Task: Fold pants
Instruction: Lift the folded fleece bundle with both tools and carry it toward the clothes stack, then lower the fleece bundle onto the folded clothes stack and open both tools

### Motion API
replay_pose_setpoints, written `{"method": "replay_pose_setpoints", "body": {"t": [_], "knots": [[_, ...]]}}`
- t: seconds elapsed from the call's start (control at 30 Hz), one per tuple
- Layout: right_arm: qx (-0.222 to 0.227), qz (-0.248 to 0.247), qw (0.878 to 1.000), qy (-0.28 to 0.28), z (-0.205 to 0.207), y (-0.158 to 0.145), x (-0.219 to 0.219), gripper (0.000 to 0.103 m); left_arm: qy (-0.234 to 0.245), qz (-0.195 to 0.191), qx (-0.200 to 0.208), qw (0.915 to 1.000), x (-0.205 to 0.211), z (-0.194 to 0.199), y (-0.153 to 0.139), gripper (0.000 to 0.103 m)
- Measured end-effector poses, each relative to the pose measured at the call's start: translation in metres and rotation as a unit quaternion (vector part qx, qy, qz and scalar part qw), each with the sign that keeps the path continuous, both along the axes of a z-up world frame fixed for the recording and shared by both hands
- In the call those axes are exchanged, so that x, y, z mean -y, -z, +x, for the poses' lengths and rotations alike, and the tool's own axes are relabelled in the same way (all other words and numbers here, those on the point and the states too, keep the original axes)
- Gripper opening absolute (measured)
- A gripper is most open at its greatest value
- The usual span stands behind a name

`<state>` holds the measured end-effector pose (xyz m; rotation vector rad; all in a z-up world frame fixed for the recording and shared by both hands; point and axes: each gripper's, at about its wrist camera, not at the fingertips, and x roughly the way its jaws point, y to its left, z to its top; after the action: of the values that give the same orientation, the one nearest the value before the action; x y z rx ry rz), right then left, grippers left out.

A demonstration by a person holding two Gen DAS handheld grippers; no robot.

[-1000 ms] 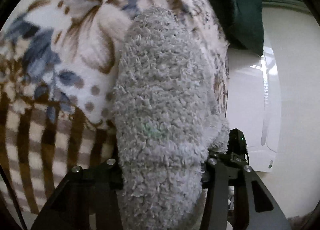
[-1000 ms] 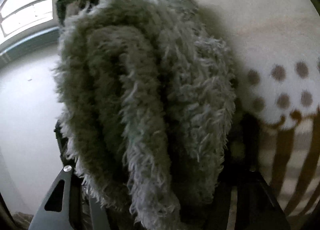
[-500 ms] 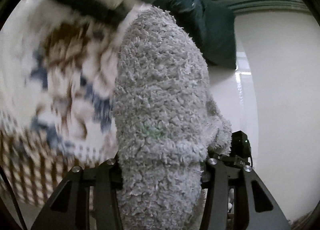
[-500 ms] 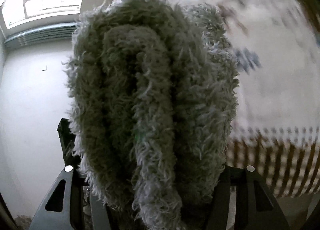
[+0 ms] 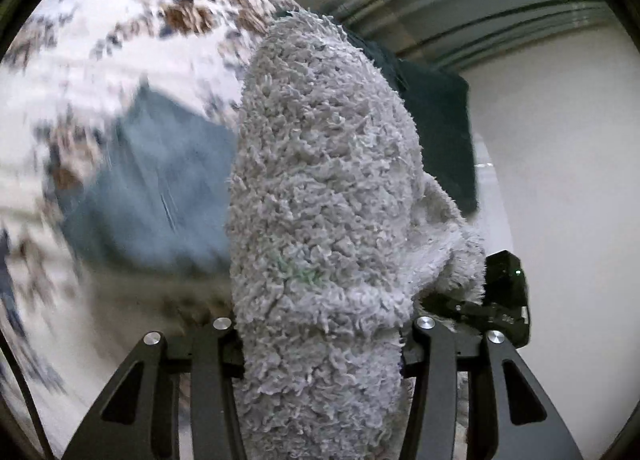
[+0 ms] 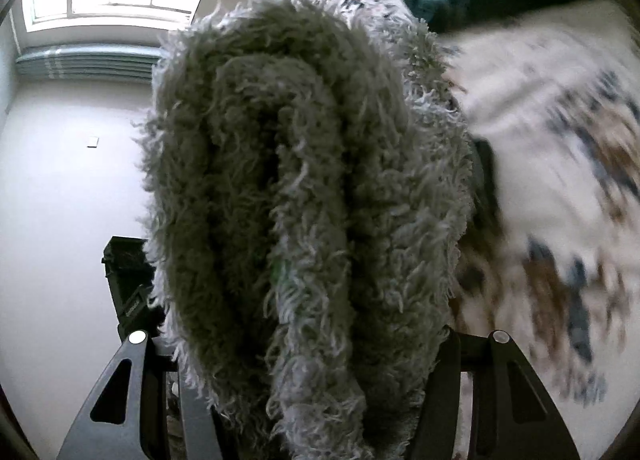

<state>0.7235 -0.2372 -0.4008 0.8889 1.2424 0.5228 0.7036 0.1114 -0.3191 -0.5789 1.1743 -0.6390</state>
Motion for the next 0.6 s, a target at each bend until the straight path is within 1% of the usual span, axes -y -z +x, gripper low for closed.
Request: {"method": "replay_pose_setpoints", "body": {"t": [0.03, 0.1, 0.17, 0.2, 0.23, 0.27, 0.3, 0.33, 0.37, 0.4, 0.43, 0.47, 0.5, 0.53, 0.57, 0.6], "knots": [[-0.001, 0.0, 1.0, -0.001, 0.029, 0.006, -0.011, 0.058, -0.001, 0.004, -0.001, 1.0, -0.006, 0.023, 0.005, 0.044], [-0.003, -0.006, 1.0, -0.005, 0.074, 0.021, -0.023, 0.058, -0.005, 0.019, -0.003, 0.9998, -0.013, 0.054, 0.018, 0.045], [-0.009, -0.018, 1.0, -0.012, 0.109, 0.037, -0.035, 0.059, -0.008, 0.048, -0.013, 0.9988, -0.02, 0.085, 0.038, 0.052], [-0.015, -0.031, 0.999, -0.018, 0.126, 0.048, -0.041, 0.066, -0.014, 0.075, -0.028, 0.9967, -0.023, 0.098, 0.05, 0.054], [-0.024, -0.048, 0.998, -0.021, 0.135, 0.058, -0.047, 0.069, -0.013, 0.113, -0.043, 0.9925, -0.022, 0.108, 0.064, 0.057], [-0.042, -0.072, 0.996, -0.025, 0.147, 0.072, -0.052, 0.072, -0.013, 0.154, -0.051, 0.9867, -0.023, 0.114, 0.078, 0.057], [-0.056, -0.087, 0.994, -0.029, 0.149, 0.082, -0.053, 0.076, -0.017, 0.18, -0.051, 0.9822, -0.024, 0.12, 0.083, 0.058], [-0.067, -0.098, 0.992, -0.031, 0.153, 0.089, -0.053, 0.079, -0.023, 0.208, -0.047, 0.9767, -0.028, 0.121, 0.089, 0.062], [-0.076, -0.107, 0.991, -0.034, 0.156, 0.096, -0.055, 0.088, -0.021, 0.216, -0.045, 0.9752, -0.029, 0.12, 0.089, 0.071], [-0.081, -0.115, 0.989, -0.037, 0.156, 0.099, -0.058, 0.091, -0.021, 0.213, -0.045, 0.9757, -0.03, 0.117, 0.089, 0.077], [-0.079, -0.123, 0.988, -0.038, 0.154, 0.094, -0.06, 0.091, -0.026, 0.211, -0.041, 0.9762, -0.033, 0.114, 0.09, 0.085], [-0.074, -0.136, 0.987, -0.041, 0.151, 0.084, -0.062, 0.091, -0.028, 0.213, -0.034, 0.976, -0.033, 0.109, 0.086, 0.085], [-0.063, -0.154, 0.985, -0.042, 0.138, 0.072, -0.062, 0.091, -0.029, 0.224, -0.021, 0.9739, -0.032, 0.102, 0.079, 0.085], [-0.052, -0.178, 0.982, -0.04, 0.127, 0.064, -0.061, 0.091, -0.033, 0.243, -0.006, 0.9694, -0.031, 0.098, 0.07, 0.086], [-0.033, -0.217, 0.975, -0.035, 0.118, 0.045, -0.062, 0.091, -0.038, 0.271, 0.014, 0.9617, -0.028, 0.093, 0.062, 0.086], [-0.008, -0.259, 0.965, -0.028, 0.107, 0.027, -0.065, 0.092, -0.043, 0.295, 0.031, 0.954, -0.026, 0.091, 0.053, 0.086]]}}
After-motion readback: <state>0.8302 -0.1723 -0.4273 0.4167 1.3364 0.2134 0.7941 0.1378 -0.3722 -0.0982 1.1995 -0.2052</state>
